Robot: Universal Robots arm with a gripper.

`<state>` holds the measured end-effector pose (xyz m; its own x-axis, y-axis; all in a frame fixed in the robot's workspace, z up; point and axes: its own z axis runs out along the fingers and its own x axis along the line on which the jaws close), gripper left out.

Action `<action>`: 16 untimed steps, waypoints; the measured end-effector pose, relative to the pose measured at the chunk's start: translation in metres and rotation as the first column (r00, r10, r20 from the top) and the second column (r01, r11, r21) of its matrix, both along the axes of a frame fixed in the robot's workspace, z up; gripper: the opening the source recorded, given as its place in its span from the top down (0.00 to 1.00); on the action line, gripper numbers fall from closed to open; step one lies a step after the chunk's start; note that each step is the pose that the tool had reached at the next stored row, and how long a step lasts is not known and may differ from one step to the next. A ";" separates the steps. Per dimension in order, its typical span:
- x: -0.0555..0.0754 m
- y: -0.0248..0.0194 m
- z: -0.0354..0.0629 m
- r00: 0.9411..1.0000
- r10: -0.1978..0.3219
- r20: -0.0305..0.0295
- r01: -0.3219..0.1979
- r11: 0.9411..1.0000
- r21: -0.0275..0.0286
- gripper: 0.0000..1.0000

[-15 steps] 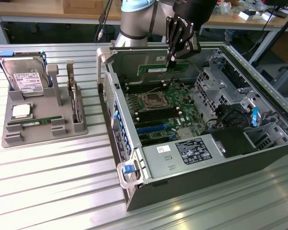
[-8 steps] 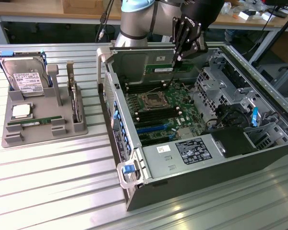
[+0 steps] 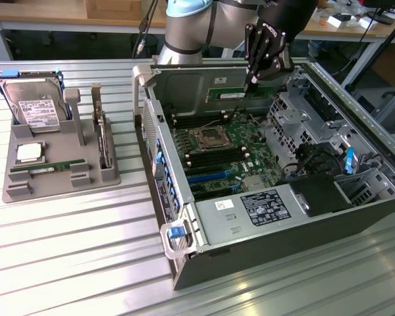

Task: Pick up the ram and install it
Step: 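Pick up the ram and move it above insertion slot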

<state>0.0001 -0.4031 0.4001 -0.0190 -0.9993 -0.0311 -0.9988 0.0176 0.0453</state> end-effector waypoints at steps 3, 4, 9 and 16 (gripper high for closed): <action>0.005 0.0000 0.0000 1.000 0.000 0.000 0.000 1.000 0.000 0.88; 0.008 0.0000 0.0000 1.000 0.000 0.000 0.000 1.000 0.000 0.88; 0.020 0.0000 -0.0001 1.000 0.000 0.000 0.000 1.000 0.000 0.88; 0.032 0.0000 -0.0002 1.000 0.000 0.000 0.000 1.000 0.000 0.88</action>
